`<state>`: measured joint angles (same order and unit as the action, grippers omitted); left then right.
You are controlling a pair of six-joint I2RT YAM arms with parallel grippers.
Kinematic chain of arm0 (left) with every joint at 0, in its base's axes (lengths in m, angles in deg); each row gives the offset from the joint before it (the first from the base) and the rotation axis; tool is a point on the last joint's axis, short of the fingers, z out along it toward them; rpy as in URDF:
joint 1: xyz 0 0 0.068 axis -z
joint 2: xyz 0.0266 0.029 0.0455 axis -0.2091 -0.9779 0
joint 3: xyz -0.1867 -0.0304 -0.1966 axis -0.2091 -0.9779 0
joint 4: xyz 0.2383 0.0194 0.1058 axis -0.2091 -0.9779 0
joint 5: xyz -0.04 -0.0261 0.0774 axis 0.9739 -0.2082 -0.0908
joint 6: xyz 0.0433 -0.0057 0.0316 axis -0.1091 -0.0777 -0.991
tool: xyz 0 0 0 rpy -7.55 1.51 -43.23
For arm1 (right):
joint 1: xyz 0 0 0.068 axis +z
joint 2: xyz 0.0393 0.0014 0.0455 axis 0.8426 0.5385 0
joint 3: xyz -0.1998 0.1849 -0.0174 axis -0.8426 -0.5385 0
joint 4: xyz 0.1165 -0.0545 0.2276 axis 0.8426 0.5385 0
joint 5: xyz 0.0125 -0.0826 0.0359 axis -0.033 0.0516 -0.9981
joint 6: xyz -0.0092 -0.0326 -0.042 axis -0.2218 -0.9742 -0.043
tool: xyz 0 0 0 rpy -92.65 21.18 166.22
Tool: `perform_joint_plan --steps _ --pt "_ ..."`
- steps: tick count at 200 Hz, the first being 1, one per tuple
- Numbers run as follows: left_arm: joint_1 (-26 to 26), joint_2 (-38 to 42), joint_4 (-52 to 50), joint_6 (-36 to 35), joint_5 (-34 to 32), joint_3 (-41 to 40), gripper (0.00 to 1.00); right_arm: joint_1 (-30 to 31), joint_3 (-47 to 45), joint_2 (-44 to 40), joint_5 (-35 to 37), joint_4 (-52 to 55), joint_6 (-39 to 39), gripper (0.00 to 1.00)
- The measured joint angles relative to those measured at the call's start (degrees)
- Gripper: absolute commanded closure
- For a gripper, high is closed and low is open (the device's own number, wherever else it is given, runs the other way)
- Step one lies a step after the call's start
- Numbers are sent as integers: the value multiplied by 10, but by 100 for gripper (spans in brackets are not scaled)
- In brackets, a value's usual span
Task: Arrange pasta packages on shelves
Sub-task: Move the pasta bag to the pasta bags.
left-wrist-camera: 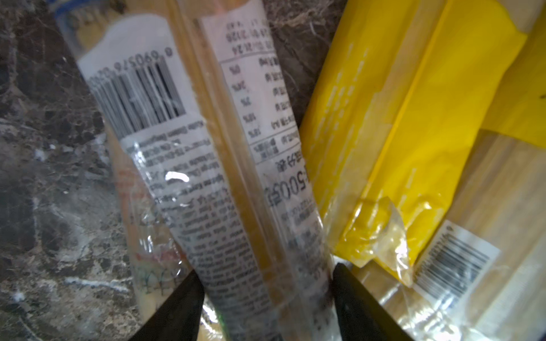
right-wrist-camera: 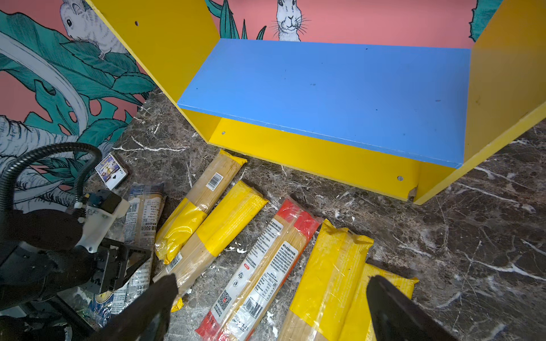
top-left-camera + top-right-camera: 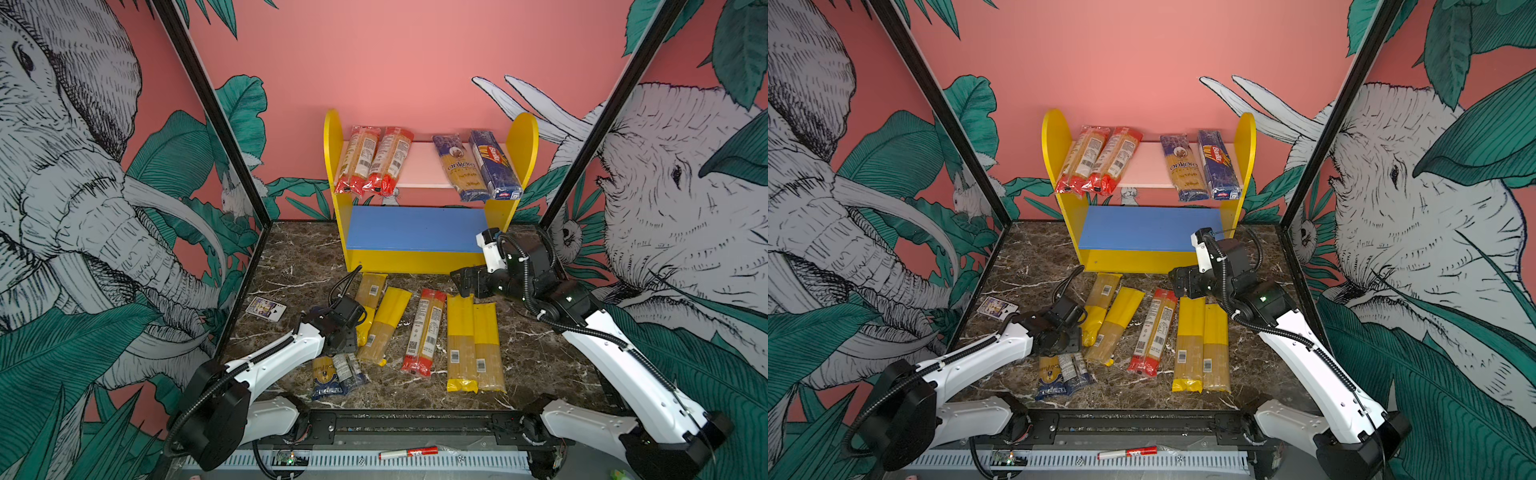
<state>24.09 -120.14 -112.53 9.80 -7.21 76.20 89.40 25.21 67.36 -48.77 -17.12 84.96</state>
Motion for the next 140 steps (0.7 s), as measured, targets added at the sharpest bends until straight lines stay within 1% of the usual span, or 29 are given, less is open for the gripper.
perform_joint_plan --steps 13,22,52,79,99,112,118,123,140 --pt "-5 -23 0 -6 1 15 54 0 0 -2 1 0 -1 1" --pt "-9 -38 2 -14 4 28 59 0 0 -3 2 0 -1 1" --pt "-42 -90 4 -46 14 71 60 0 0 -7 7 0 -3 1" --pt "-60 -134 9 -83 14 113 60 0 0 -7 15 0 -7 1" --pt "-69 -172 22 -113 13 153 56 0 0 -7 20 1 -9 1" --pt "-71 -193 29 -129 14 180 48 0 0 -7 23 1 -9 1" --pt "-71 -200 34 -132 13 189 41 -1 0 -7 24 2 -9 1" --pt "-71 -205 39 -136 14 196 37 -1 0 -7 24 2 -9 1" --pt "-71 -207 48 -144 18 203 30 -1 0 -7 26 5 -10 1"
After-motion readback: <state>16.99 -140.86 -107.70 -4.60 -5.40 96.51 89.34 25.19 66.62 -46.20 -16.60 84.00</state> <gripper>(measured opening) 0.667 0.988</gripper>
